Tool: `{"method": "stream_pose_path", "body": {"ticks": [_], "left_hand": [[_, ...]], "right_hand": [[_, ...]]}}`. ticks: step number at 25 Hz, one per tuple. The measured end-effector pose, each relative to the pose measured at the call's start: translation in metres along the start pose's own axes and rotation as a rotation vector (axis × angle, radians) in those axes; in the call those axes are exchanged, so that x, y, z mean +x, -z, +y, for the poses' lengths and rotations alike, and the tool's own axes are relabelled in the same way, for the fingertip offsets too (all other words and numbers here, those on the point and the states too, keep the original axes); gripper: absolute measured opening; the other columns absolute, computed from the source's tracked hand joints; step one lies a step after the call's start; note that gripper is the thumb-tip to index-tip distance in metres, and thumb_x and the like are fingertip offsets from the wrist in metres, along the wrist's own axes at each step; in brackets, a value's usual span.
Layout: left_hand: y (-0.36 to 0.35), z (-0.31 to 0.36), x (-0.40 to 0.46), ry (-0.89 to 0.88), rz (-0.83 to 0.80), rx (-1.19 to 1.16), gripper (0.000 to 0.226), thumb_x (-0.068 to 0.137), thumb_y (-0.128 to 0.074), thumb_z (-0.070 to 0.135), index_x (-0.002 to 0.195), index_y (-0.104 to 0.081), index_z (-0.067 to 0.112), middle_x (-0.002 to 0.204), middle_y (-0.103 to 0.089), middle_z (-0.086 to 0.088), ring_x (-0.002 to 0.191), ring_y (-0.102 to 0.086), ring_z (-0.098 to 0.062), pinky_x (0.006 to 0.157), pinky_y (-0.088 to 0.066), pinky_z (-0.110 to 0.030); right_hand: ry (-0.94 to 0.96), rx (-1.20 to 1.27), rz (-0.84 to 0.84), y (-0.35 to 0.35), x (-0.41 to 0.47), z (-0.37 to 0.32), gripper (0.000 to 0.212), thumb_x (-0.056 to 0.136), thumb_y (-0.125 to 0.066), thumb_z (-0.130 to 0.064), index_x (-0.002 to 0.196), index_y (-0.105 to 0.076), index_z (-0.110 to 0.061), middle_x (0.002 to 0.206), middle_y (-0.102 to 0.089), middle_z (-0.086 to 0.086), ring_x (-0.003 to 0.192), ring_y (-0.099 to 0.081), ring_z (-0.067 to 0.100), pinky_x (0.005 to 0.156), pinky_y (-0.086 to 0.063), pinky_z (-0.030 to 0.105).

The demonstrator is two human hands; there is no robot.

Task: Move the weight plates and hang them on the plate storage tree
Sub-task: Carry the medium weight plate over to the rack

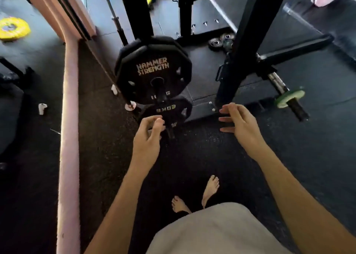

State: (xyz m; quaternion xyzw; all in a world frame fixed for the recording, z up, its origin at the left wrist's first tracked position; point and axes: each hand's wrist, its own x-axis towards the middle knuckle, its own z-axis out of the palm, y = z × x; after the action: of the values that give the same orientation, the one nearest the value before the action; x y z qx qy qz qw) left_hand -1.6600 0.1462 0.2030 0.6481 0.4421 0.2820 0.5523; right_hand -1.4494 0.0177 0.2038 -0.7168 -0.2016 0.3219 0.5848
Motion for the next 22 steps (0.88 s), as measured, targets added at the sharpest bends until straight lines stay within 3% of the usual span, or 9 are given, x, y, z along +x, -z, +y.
{"method": "stream_pose_path", "body": {"ticks": [7, 10, 13, 15, 18, 22], "left_hand": [[-0.093, -0.071, -0.051, 0.254, -0.354, 0.302, 0.018, 0.100, -0.048, 0.043, 0.110, -0.058, 0.033, 0.111, -0.063, 0.008, 0.105, -0.061, -0.011, 0.090, -0.050, -0.032], [-0.163, -0.095, -0.082, 0.329, -0.565, 0.495, 0.025, 0.099, -0.048, 0.044, 0.115, -0.058, 0.027, 0.112, -0.063, 0.006, 0.106, -0.060, -0.014, 0.096, -0.049, -0.037], [-0.245, -0.119, -0.119, 0.425, -0.808, 0.763, 0.034, 0.097, -0.050, 0.048, 0.115, -0.059, 0.021, 0.108, -0.064, 0.000, 0.101, -0.061, -0.019, 0.096, -0.050, -0.043], [-0.299, -0.124, -0.143, 0.426, -0.993, 0.914, 0.037, 0.097, -0.052, 0.047, 0.118, -0.060, 0.017, 0.104, -0.065, -0.003, 0.097, -0.061, -0.020, 0.097, -0.050, -0.043], [-0.367, -0.121, -0.173, 0.320, -1.186, 1.103, 0.037, 0.098, -0.051, 0.042, 0.124, -0.059, 0.016, 0.120, -0.062, -0.005, 0.110, -0.058, -0.023, 0.098, -0.046, -0.038], [-0.459, -0.106, -0.193, 0.168, -1.205, 1.206, 0.028, 0.098, -0.052, 0.036, 0.118, -0.061, 0.018, 0.123, -0.063, -0.005, 0.109, -0.058, -0.021, 0.094, -0.046, -0.034]], "right_hand": [[-0.403, -0.045, 0.150, 0.106, -0.077, 0.129, 0.038, 0.100, -0.042, -0.047, 0.107, -0.061, -0.015, 0.107, -0.067, 0.007, 0.096, -0.064, 0.022, 0.079, -0.057, 0.042], [-0.582, -0.009, 0.206, 0.173, -0.120, 0.184, 0.040, 0.100, -0.042, -0.047, 0.107, -0.060, -0.012, 0.103, -0.067, 0.008, 0.093, -0.063, 0.023, 0.081, -0.055, 0.042], [-0.748, 0.041, 0.240, 0.249, -0.173, 0.240, 0.037, 0.101, -0.045, -0.042, 0.107, -0.059, -0.009, 0.100, -0.066, 0.010, 0.086, -0.062, 0.023, 0.069, -0.052, 0.035], [-0.850, 0.091, 0.294, 0.299, -0.206, 0.271, 0.033, 0.100, -0.049, -0.038, 0.106, -0.057, -0.007, 0.097, -0.065, 0.013, 0.076, -0.060, 0.022, 0.062, -0.050, 0.031], [-0.957, 0.119, 0.370, 0.364, -0.247, 0.304, 0.027, 0.099, -0.053, -0.033, 0.107, -0.056, -0.008, 0.088, -0.063, 0.009, 0.062, -0.056, 0.019, 0.056, -0.047, 0.028], [-1.002, 0.157, 0.436, 0.441, -0.280, 0.326, 0.026, 0.098, -0.054, -0.033, 0.109, -0.056, -0.010, 0.096, -0.065, 0.011, 0.074, -0.061, 0.024, 0.064, -0.054, 0.033]]}}
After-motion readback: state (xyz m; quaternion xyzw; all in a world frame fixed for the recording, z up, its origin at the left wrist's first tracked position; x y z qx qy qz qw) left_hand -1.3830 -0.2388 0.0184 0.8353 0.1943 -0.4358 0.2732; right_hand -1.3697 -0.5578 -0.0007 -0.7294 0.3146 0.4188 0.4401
